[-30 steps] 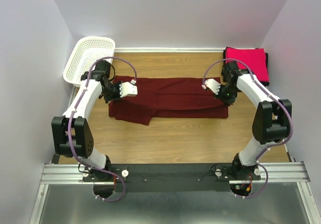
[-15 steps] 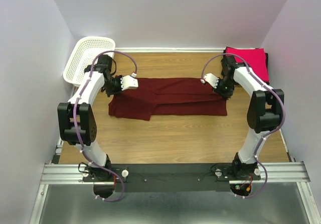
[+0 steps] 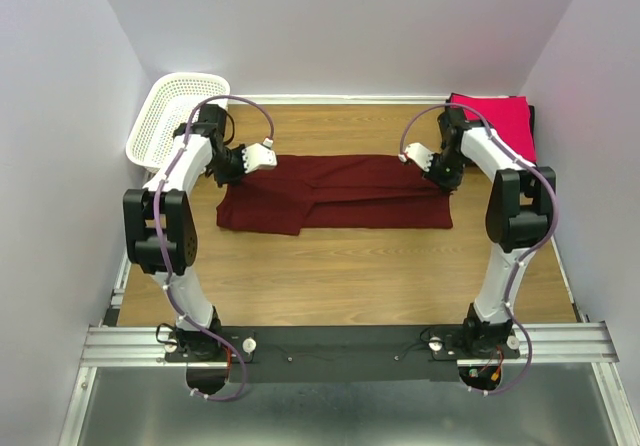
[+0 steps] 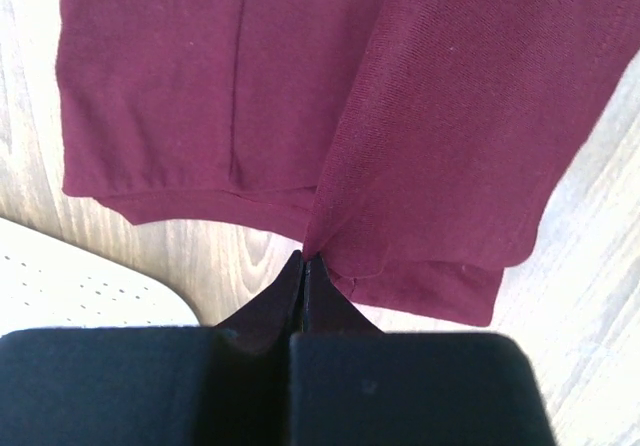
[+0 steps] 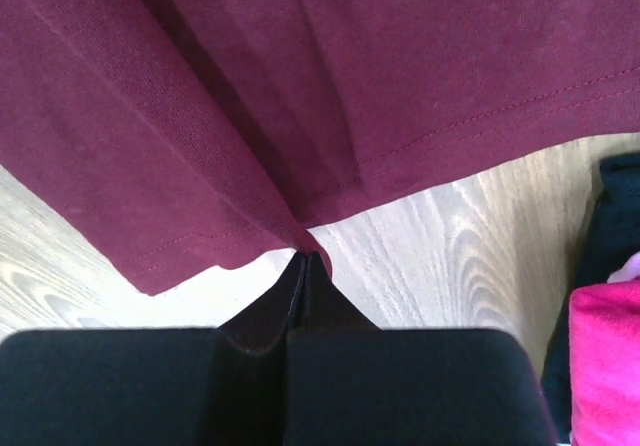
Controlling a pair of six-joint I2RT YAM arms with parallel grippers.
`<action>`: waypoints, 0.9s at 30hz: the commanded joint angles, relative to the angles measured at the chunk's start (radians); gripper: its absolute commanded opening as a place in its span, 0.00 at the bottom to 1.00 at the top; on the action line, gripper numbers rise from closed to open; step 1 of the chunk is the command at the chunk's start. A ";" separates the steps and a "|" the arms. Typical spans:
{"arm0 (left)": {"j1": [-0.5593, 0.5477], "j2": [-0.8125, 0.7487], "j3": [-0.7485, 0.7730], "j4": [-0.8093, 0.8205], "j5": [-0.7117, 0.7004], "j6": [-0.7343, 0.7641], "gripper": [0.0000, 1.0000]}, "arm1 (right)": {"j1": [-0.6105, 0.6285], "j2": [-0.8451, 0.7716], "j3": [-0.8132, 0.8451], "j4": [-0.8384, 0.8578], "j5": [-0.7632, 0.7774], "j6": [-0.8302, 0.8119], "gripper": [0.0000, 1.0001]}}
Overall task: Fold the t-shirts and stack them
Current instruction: Fold the other side of the tshirt into a rectangle
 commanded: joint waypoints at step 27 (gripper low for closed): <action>0.005 0.141 0.092 0.049 0.012 -0.043 0.00 | -0.011 0.118 0.109 -0.011 0.015 -0.015 0.01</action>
